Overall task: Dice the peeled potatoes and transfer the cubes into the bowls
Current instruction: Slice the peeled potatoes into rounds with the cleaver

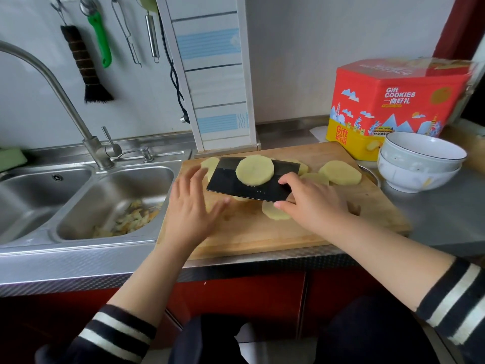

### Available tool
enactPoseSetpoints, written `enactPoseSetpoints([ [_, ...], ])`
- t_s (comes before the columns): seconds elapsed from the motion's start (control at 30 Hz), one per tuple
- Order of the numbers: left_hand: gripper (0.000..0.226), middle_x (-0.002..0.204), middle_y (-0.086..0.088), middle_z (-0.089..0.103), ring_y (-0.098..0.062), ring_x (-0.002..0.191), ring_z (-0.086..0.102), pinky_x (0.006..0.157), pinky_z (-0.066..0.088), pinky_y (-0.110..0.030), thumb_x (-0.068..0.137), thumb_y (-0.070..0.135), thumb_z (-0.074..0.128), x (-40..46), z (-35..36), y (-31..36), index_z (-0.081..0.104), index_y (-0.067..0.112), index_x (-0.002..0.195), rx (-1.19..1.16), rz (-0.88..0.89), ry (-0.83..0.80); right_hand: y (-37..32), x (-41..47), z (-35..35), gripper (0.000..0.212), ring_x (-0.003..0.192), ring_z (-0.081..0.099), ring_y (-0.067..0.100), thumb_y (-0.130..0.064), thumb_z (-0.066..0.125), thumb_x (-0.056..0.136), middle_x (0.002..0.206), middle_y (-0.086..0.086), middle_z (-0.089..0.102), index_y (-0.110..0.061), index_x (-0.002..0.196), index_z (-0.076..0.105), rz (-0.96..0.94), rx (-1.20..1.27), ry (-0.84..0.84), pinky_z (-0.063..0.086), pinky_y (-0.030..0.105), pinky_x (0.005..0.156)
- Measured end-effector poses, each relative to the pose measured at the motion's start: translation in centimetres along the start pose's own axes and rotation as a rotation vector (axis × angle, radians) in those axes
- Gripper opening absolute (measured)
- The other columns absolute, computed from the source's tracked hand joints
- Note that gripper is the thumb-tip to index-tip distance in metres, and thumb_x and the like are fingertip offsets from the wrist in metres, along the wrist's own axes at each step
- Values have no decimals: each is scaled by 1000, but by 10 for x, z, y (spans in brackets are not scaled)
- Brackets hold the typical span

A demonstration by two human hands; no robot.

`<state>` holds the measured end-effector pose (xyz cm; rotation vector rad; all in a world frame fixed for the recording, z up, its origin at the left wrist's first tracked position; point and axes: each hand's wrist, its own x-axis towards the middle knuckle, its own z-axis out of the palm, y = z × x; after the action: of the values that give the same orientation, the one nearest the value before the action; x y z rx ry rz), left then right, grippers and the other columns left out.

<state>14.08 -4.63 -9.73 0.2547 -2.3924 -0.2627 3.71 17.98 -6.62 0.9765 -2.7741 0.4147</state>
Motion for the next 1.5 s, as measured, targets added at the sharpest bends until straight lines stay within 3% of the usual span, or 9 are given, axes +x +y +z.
enactPoseSetpoints([
  [0.1,103,157,-6,29,-27,144,22,119,18,-43,75,76,54,42,-5,29,26,12,152,49,120,-198,2,-2,0,45,90,58,16,-53,50,95,89,-15,48,-31,132,37,-5,-12,9,39,30,61],
  [0.2,112,161,0,16,-20,149,6,121,8,-40,72,67,69,78,2,47,10,20,156,64,161,-460,4,-6,-3,45,92,59,16,-54,49,94,89,-14,49,-32,132,36,-32,-37,25,40,30,61],
  [0.33,109,154,7,33,-18,144,20,117,19,-39,68,54,82,102,10,49,20,27,154,-36,163,-684,9,-11,-6,51,90,62,18,-56,47,95,100,-10,61,-30,135,31,-118,-114,31,48,31,63],
  [0.5,98,145,9,44,-17,136,33,113,28,-38,69,52,83,107,18,48,30,32,149,-88,141,-760,19,-13,-5,53,90,64,21,-59,45,94,106,-5,65,-31,136,28,-185,-154,34,52,33,67],
  [0.7,83,145,5,42,-17,132,39,101,30,-27,77,36,81,119,22,40,36,27,145,-165,64,-740,23,-22,-12,50,90,61,12,-57,45,95,107,-11,63,-34,137,29,-293,-214,-6,29,24,49],
  [0.93,78,136,0,46,-19,113,46,94,44,-35,75,42,81,124,23,19,38,26,138,-84,-70,-670,31,-23,-11,48,75,47,9,-58,45,95,103,-13,62,-35,135,32,-255,-194,-34,27,21,47],
  [1.3,81,144,-11,48,-29,128,48,105,40,-38,82,45,74,98,4,-46,39,8,145,121,-298,-773,37,-14,-16,39,75,59,8,-56,50,93,81,-17,57,-34,125,41,32,19,-2,53,30,58],
  [1.43,70,145,-8,49,-28,130,47,108,39,-42,87,53,62,80,-9,-50,43,16,143,-8,-277,-563,28,-12,-21,38,70,57,6,-56,49,93,81,-16,56,-36,125,42,57,91,-23,45,25,50],
  [1.5,75,139,-1,53,-25,128,49,107,40,-44,77,75,57,64,-28,-50,50,27,134,-131,-247,-499,22,-10,-24,36,69,57,7,-57,49,93,81,-16,55,-38,123,45,66,130,-36,49,28,52],
])
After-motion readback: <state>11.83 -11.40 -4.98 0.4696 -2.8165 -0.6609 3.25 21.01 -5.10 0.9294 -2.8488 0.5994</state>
